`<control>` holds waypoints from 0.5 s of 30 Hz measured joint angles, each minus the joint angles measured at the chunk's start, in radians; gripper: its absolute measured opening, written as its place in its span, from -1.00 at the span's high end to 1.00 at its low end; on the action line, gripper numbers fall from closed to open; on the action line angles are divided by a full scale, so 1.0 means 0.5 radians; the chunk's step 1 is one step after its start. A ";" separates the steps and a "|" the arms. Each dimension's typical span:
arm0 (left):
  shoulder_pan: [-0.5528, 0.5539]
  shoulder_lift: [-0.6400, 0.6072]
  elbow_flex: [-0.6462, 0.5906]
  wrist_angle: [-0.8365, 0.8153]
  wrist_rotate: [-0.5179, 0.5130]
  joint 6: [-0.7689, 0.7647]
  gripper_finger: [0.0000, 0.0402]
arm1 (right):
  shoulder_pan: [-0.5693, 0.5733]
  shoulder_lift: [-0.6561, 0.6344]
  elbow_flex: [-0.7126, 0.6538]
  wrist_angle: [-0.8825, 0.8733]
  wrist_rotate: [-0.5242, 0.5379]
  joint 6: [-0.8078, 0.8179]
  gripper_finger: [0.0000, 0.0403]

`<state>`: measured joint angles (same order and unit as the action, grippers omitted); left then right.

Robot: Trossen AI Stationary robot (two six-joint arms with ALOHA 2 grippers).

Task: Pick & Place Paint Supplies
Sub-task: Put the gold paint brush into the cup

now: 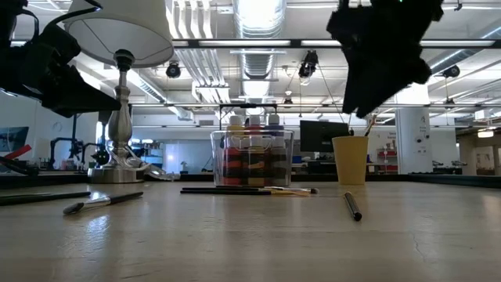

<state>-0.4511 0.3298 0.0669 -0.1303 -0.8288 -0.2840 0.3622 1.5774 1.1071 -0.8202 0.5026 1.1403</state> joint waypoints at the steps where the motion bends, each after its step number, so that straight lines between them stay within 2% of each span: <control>1: 0.000 0.000 0.000 0.000 0.000 0.000 0.72 | 0.001 0.000 -0.037 0.030 0.000 0.060 0.10; 5: 0.000 -0.001 0.000 0.000 0.000 0.000 0.71 | 0.013 0.000 -0.152 0.133 0.000 0.275 0.00; 10: 0.000 -0.001 0.000 0.000 0.000 0.000 0.72 | 0.027 0.000 -0.253 0.400 -0.005 0.369 -0.11; 15: 0.000 0.000 0.000 0.000 0.000 0.000 0.72 | 0.033 -0.001 -0.323 0.496 -0.005 0.519 -0.21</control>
<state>-0.4511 0.3297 0.0669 -0.1303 -0.8288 -0.2839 0.3789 1.5768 0.9456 -0.5722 0.5003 1.3998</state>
